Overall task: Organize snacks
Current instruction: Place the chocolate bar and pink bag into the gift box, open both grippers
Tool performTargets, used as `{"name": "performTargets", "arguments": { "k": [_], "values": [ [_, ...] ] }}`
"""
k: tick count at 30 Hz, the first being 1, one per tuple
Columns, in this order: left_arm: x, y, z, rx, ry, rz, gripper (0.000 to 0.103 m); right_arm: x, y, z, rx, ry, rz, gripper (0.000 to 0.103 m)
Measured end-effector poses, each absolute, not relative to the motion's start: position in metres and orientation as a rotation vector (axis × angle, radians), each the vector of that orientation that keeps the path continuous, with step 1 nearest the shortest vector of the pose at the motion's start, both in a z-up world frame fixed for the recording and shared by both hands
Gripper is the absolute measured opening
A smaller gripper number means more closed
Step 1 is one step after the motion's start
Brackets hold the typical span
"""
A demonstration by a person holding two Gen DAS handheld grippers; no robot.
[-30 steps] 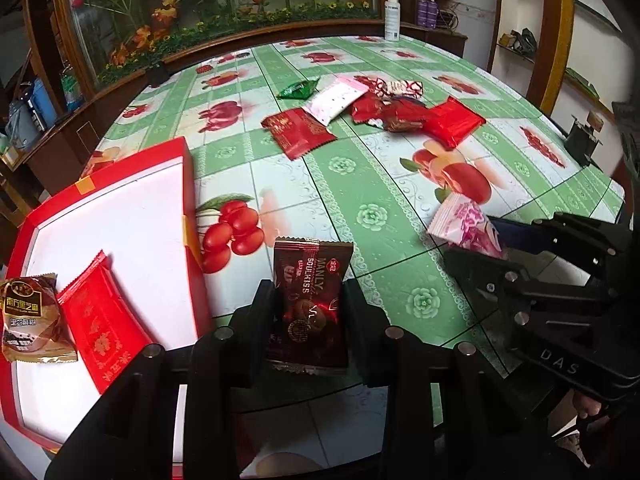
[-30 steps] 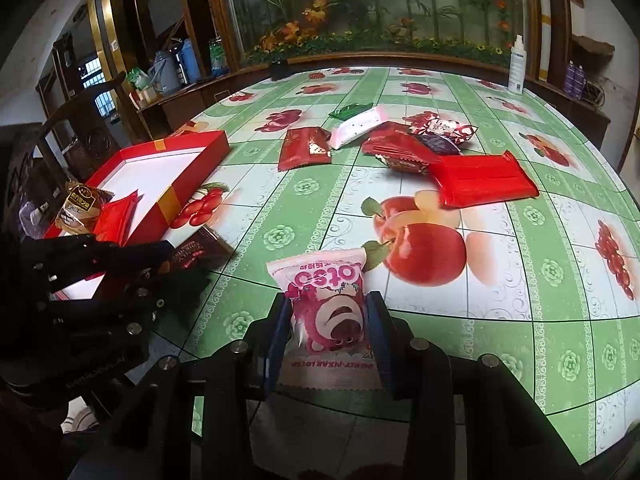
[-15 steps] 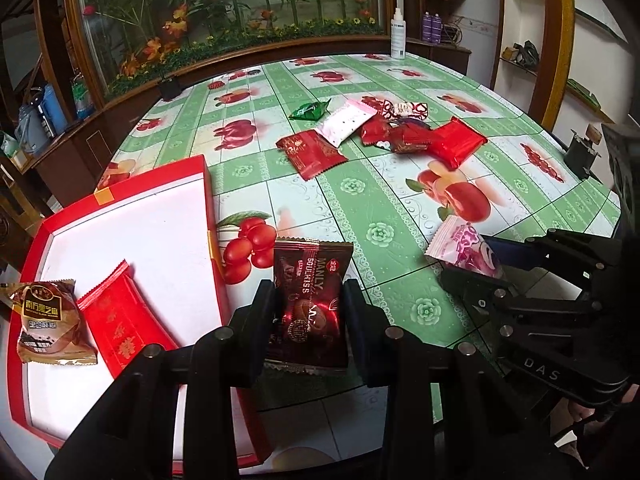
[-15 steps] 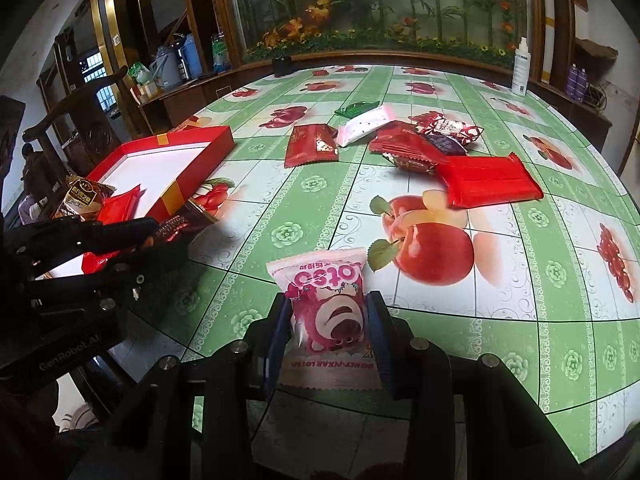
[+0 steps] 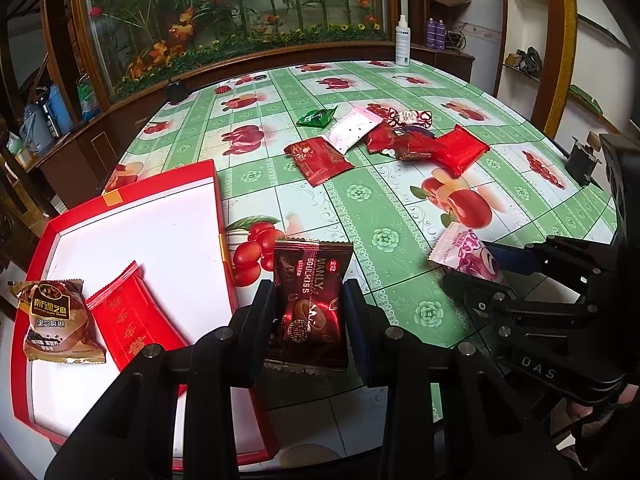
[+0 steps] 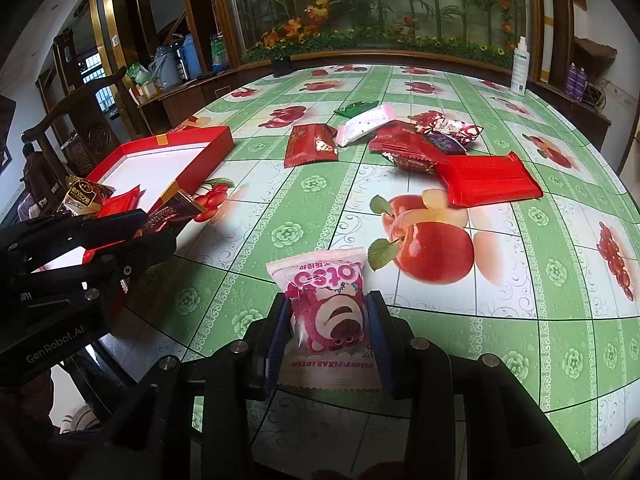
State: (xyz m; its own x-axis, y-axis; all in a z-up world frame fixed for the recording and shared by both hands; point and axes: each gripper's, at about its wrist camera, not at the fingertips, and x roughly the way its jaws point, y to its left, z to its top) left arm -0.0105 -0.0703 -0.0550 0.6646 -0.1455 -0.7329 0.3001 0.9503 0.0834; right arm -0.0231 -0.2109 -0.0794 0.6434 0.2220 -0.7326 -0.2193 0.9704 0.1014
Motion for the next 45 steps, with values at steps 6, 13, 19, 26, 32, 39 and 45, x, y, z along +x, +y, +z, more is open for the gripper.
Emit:
{"name": "performTargets", "arguments": {
  "k": [6, 13, 19, 26, 32, 39, 45],
  "values": [
    [-0.011, -0.064, -0.052, 0.186, 0.801, -0.247, 0.032, -0.019, -0.212, -0.079, 0.015, 0.851, 0.247, 0.040],
    [0.000, -0.017, -0.035, 0.094, 0.762, -0.138, 0.032, 0.003, -0.190, -0.055, 0.093, 0.833, 0.344, 0.039],
    [0.007, 0.039, -0.032, 0.039, 0.742, 0.011, 0.032, 0.022, -0.129, -0.032, 0.037, 0.777, 0.468, 0.039],
    [0.013, 0.075, -0.045, 0.019, 0.761, 0.115, 0.032, 0.036, -0.063, -0.036, -0.023, 0.791, 0.579, 0.039],
    [0.011, 0.085, -0.045, 0.040, 0.743, 0.168, 0.034, 0.044, -0.029, -0.042, -0.054, 0.792, 0.632, 0.041],
    [0.013, 0.095, -0.045, 0.026, 0.751, 0.238, 0.070, 0.046, -0.041, -0.036, 0.009, 0.741, 0.636, 0.057],
    [0.012, 0.085, -0.038, 0.060, 0.718, 0.260, 0.074, 0.049, -0.114, -0.038, 0.108, 0.718, 0.496, 0.058]
  ]
}}
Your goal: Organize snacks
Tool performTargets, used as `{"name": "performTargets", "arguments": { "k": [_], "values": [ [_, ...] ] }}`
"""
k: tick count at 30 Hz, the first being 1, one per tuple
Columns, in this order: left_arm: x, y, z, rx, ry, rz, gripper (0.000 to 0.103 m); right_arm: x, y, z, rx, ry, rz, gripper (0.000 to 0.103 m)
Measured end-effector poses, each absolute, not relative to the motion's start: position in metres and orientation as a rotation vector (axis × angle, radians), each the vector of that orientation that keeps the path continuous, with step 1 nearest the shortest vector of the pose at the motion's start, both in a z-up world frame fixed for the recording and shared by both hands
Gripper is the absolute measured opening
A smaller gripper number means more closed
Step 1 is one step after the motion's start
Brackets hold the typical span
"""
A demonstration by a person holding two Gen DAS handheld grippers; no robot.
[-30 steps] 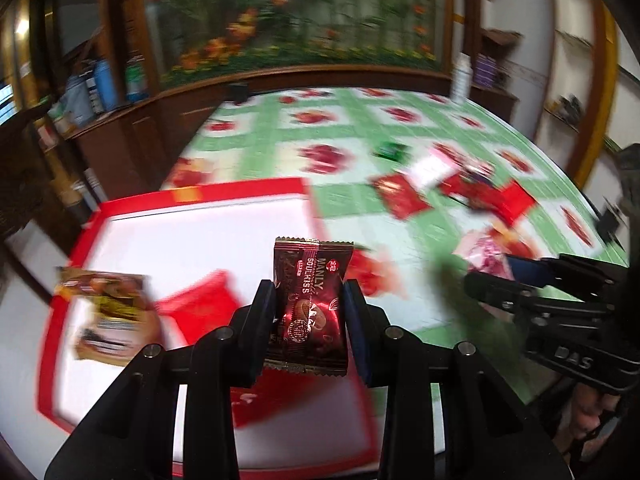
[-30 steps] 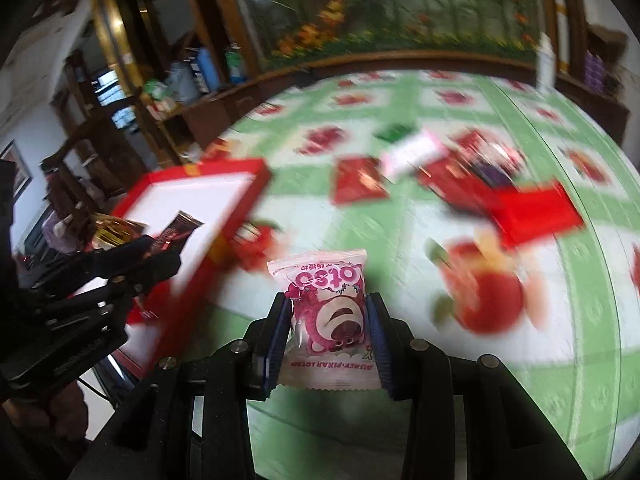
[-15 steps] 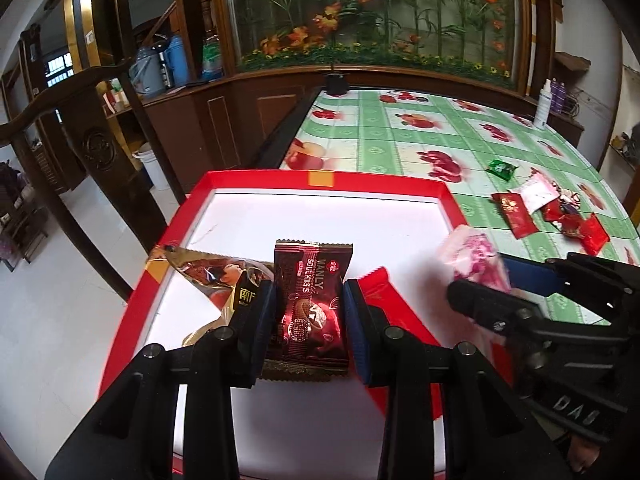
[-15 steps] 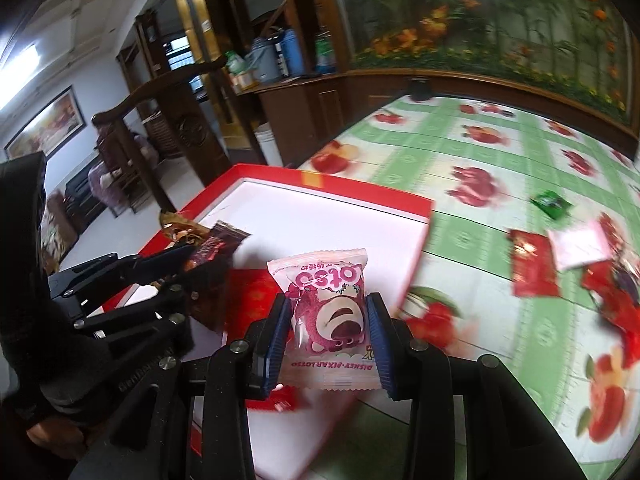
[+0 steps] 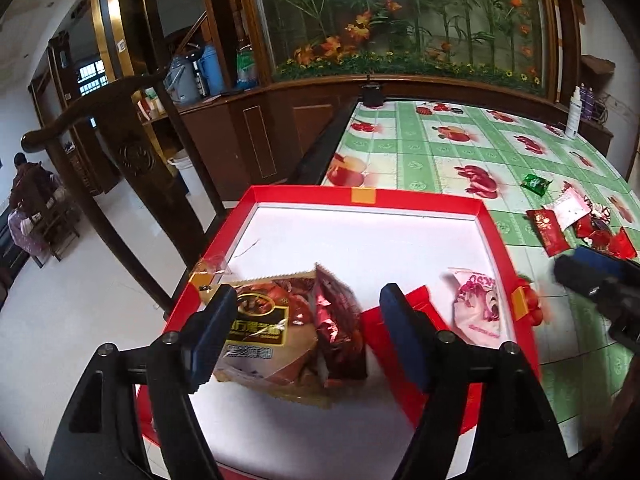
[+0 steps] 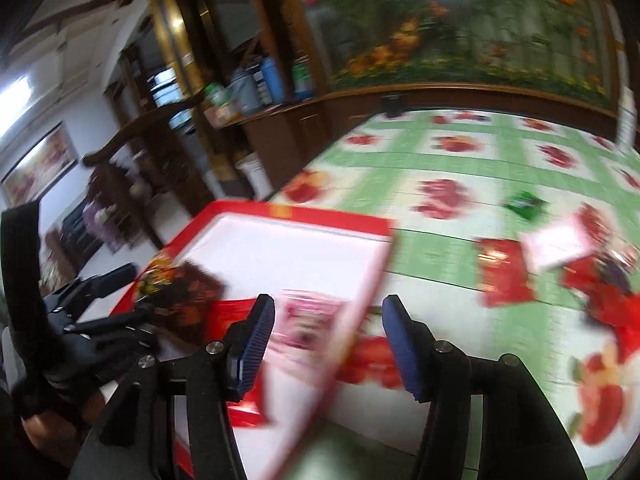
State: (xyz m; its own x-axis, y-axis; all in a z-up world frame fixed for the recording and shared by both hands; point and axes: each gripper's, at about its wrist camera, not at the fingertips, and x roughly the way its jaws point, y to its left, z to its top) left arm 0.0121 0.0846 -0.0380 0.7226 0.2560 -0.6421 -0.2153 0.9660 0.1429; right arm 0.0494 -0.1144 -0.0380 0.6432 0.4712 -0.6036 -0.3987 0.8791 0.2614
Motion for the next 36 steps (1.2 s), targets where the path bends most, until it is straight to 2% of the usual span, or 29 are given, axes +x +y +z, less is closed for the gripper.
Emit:
{"name": "performTargets", "arguments": {
  "k": [10, 13, 17, 20, 25, 34, 36],
  "values": [
    [0.037, 0.007, -0.024, 0.158, 0.741, 0.094, 0.076, 0.039, -0.288, -0.057, 0.350, 0.707, 0.218, 0.059],
    [0.053, -0.020, -0.014, 0.178, 0.734, 0.068, 0.081, 0.034, -0.324, -0.058, 0.419, 0.685, 0.176, 0.063],
    [0.083, -0.053, -0.011, 0.178, 0.756, 0.069, 0.081, 0.027, -0.370, -0.064, 0.572, 0.637, 0.156, 0.070],
    [0.110, -0.072, -0.022, 0.161, 0.819, 0.105, 0.082, 0.027, -0.397, -0.073, 0.714, 0.615, 0.156, 0.071],
    [0.150, -0.094, -0.047, 0.124, 0.918, 0.145, 0.081, 0.030, -0.402, -0.076, 0.756, 0.614, 0.197, 0.071],
    [0.187, -0.112, -0.070, 0.138, 0.906, 0.243, 0.082, 0.027, -0.394, -0.072, 0.731, 0.589, 0.247, 0.074],
    [0.190, -0.114, -0.077, 0.157, 0.948, 0.220, 0.080, 0.027, -0.393, -0.071, 0.726, 0.585, 0.248, 0.074]
  ]
}}
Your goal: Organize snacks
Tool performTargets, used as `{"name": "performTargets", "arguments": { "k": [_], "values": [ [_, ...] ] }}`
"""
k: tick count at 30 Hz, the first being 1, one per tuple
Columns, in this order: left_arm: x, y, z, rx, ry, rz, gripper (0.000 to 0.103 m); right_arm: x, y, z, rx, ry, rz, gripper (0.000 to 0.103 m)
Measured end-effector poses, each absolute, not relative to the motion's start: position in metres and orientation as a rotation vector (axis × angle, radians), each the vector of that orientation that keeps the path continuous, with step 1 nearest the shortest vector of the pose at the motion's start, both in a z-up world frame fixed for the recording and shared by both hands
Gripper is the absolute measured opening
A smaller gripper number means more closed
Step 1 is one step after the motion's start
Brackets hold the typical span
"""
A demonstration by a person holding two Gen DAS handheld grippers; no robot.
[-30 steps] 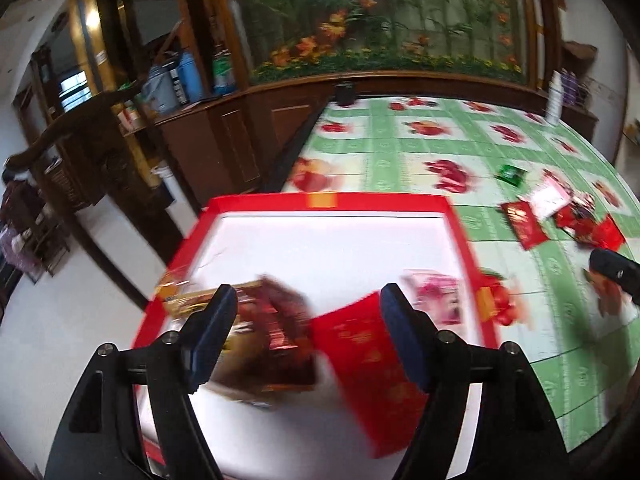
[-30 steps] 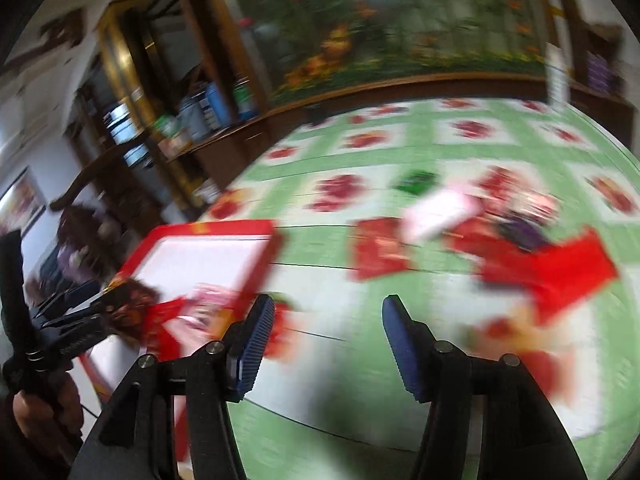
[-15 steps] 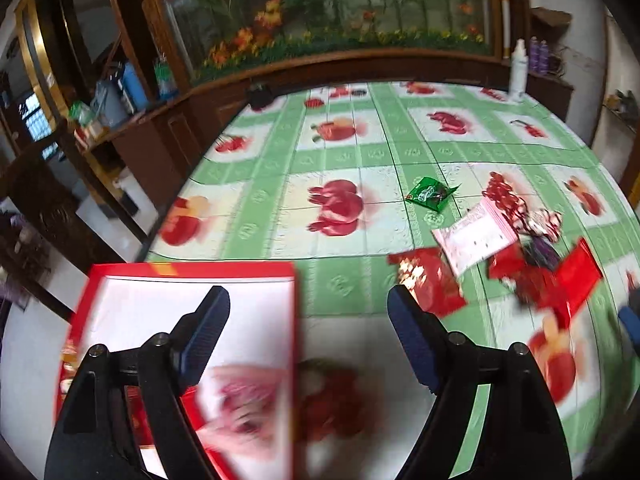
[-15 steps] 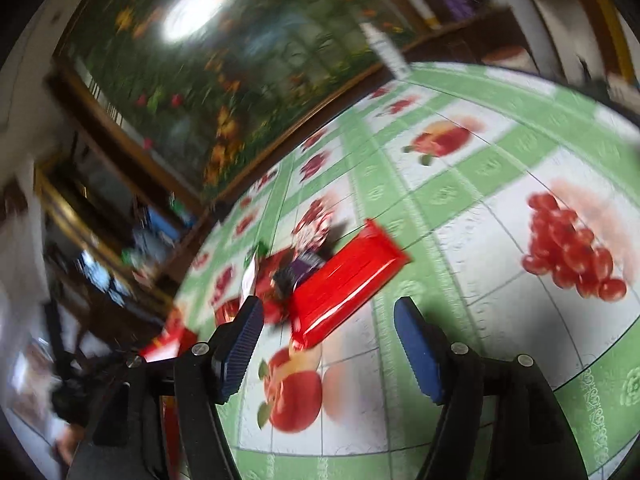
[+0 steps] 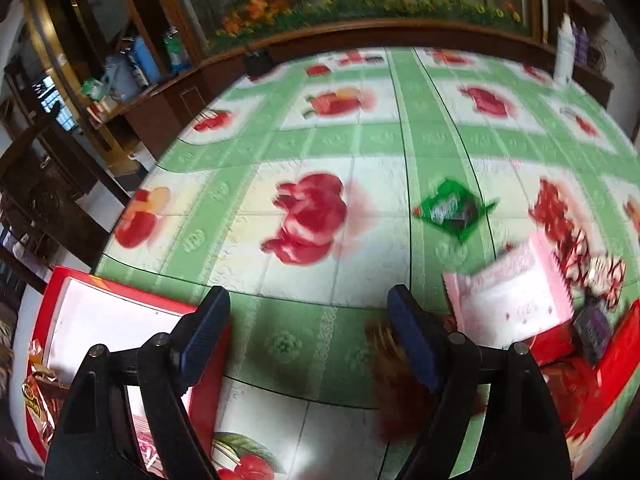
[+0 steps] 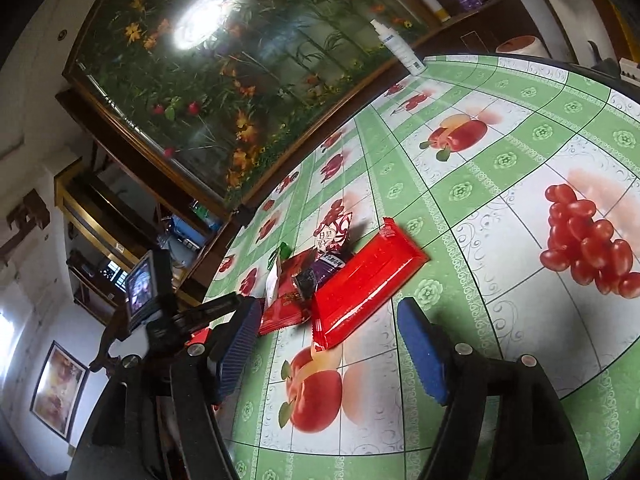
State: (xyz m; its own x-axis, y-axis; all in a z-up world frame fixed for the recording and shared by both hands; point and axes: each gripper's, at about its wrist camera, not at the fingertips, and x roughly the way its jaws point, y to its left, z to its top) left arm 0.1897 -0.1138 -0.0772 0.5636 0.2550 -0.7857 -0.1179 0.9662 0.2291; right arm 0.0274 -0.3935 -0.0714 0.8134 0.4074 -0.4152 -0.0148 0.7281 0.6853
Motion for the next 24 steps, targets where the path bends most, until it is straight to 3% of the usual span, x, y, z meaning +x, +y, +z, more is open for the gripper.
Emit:
{"name": "performTargets", "arguments": {
  "k": [2, 3, 5, 10, 13, 18, 19, 24],
  "values": [
    [0.186, -0.115, -0.082, 0.155, 0.946, 0.164, 0.065, 0.028, -0.391, -0.070, 0.708, 0.584, 0.251, 0.074],
    [0.184, -0.118, -0.083, 0.175, 0.947, 0.151, 0.063, 0.030, -0.388, -0.069, 0.689, 0.590, 0.246, 0.074],
    [0.179, -0.121, -0.082, 0.202, 0.946, 0.104, 0.045, 0.036, -0.378, -0.065, 0.643, 0.610, 0.265, 0.073],
    [0.171, -0.117, -0.081, 0.198, 0.970, 0.043, 0.030, 0.065, -0.339, -0.049, 0.496, 0.651, 0.306, 0.071],
    [0.158, -0.115, -0.082, 0.218, 0.966, 0.030, 0.030, 0.085, -0.315, -0.041, 0.441, 0.673, 0.332, 0.069],
    [0.146, -0.101, -0.078, 0.151, 1.009, 0.027, 0.029, 0.124, -0.287, -0.059, 0.350, 0.796, 0.273, 0.046],
    [0.145, -0.100, -0.077, 0.145, 1.009, 0.033, 0.029, 0.129, -0.283, -0.068, 0.349, 0.841, 0.279, 0.035],
    [0.149, -0.094, -0.069, 0.061, 1.030, 0.045, 0.029, 0.118, -0.282, -0.083, 0.324, 0.897, 0.333, 0.033]
  ]
}}
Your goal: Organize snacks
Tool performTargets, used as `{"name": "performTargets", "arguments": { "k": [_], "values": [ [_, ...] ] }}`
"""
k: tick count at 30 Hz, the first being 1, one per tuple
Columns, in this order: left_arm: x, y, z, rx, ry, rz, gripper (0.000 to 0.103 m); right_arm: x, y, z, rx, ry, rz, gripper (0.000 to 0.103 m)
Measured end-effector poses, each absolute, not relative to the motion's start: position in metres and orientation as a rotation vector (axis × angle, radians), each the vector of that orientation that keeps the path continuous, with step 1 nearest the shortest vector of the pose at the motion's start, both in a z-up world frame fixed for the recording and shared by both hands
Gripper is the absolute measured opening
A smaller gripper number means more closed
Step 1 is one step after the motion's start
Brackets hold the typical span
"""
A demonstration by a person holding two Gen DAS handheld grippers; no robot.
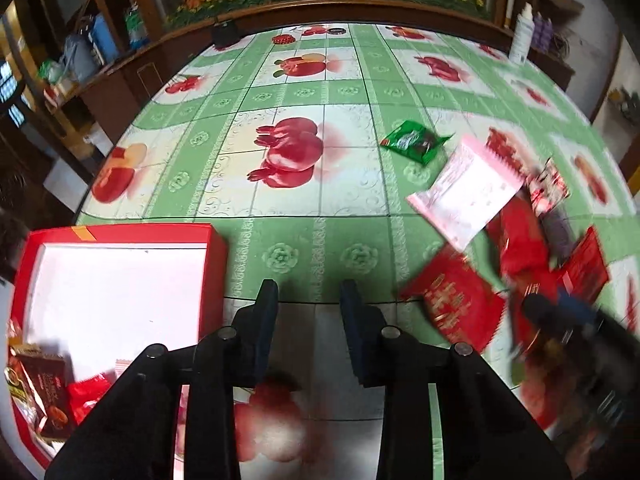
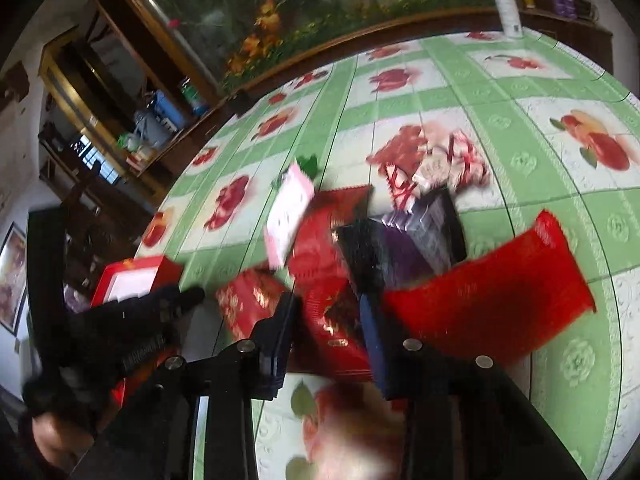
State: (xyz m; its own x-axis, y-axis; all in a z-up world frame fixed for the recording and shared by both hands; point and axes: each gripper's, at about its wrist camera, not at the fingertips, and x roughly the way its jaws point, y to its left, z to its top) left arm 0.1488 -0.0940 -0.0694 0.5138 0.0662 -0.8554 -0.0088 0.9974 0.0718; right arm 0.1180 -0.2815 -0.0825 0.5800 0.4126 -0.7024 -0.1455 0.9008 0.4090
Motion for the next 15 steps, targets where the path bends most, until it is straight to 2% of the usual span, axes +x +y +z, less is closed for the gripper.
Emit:
{"name": "performTargets", "arguments": {
  "k": [1, 4, 8, 15],
  "values": [
    [0.150, -0.095, -0.068, 0.039, 1.036, 0.040, 0.032, 0.113, -0.283, -0.083, 0.314, 0.893, 0.337, 0.033],
    [0.153, -0.106, -0.065, 0.000, 1.042, 0.048, 0.059, 0.094, -0.291, -0.083, 0.316, 0.895, 0.392, 0.033],
    [0.157, -0.125, -0.063, 0.008, 1.034, 0.053, 0.061, 0.079, -0.309, -0.084, 0.394, 0.939, 0.467, 0.033],
    [0.171, -0.149, -0.080, 0.029, 1.077, 0.087, 0.064, 0.059, -0.309, -0.084, 0.370, 0.930, 0.523, 0.033]
  ]
}}
